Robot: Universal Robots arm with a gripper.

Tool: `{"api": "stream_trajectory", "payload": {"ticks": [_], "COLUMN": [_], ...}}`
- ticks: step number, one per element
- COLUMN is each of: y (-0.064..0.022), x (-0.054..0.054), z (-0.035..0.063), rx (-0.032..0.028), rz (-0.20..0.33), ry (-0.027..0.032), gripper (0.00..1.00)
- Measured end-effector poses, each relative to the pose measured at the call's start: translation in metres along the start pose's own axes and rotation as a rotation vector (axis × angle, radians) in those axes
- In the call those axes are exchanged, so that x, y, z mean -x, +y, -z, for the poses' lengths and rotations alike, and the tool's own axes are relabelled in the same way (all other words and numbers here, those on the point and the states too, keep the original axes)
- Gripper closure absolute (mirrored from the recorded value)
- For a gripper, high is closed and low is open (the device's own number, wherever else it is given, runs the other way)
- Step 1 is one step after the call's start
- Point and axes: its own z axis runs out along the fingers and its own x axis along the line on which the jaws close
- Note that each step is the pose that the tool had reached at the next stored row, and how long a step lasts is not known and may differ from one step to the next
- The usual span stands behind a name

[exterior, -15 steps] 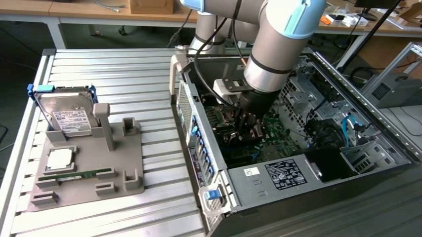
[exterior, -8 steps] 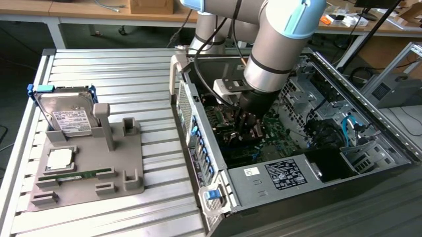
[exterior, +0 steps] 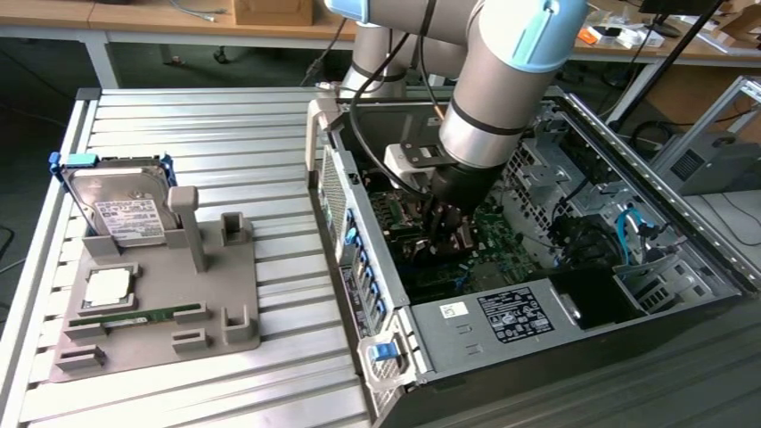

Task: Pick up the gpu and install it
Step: 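Insert the gpu into the slot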

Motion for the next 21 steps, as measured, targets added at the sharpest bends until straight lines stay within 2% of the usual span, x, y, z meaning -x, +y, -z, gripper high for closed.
{"api": "stream_trajectory", "payload": {"ticks": [21], "y": [0.0000], "x": [0.0003], "z": [0.0019], "rx": [-0.0001], "rz": [0.000], "ry": [0.0005], "gripper": [0.73]}}
